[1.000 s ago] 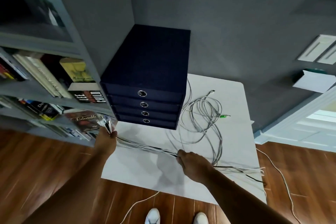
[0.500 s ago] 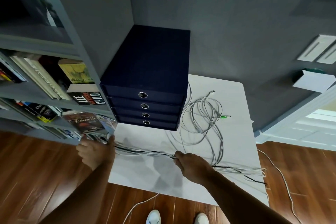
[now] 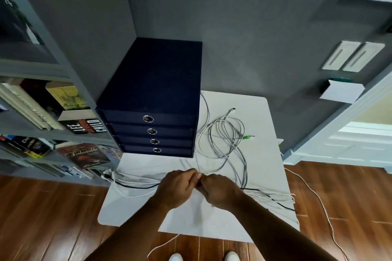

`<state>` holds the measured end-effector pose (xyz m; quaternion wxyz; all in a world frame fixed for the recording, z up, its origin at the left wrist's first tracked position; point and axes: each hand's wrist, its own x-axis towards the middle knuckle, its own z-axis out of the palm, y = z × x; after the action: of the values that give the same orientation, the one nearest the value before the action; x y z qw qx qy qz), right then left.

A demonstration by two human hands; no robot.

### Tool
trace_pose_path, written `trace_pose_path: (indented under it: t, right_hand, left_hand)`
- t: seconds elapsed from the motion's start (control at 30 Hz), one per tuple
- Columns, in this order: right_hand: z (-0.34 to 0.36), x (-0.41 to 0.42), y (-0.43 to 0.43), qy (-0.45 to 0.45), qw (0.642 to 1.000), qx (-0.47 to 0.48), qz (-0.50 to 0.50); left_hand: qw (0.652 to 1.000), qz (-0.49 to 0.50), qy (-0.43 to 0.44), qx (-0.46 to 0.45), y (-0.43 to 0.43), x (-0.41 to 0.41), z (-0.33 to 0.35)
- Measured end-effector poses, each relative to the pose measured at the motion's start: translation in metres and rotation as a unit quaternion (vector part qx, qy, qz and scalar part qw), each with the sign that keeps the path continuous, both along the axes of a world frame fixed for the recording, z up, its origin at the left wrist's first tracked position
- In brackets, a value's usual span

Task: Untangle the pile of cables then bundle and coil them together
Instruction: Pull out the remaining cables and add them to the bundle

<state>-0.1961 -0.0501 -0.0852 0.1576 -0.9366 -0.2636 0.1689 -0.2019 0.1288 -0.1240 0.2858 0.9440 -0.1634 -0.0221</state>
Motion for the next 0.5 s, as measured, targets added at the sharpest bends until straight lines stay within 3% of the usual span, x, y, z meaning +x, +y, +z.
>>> trace_pose_path:
  t: [0.17,0.5]
  right_hand:
    - [0.0,0.012,-0.033,-0.006,1.0,-0.022,-0.019]
    - [-0.013,0.013,-0.099,-0.052,0.996,-0.054,-0.042]
  left_hand:
    - [0.999,-0.037,-0.022,0.014,0.001,0.013,0.005]
    - [0.999,0.0,0.004,0.036,0.032,0.021,0.005]
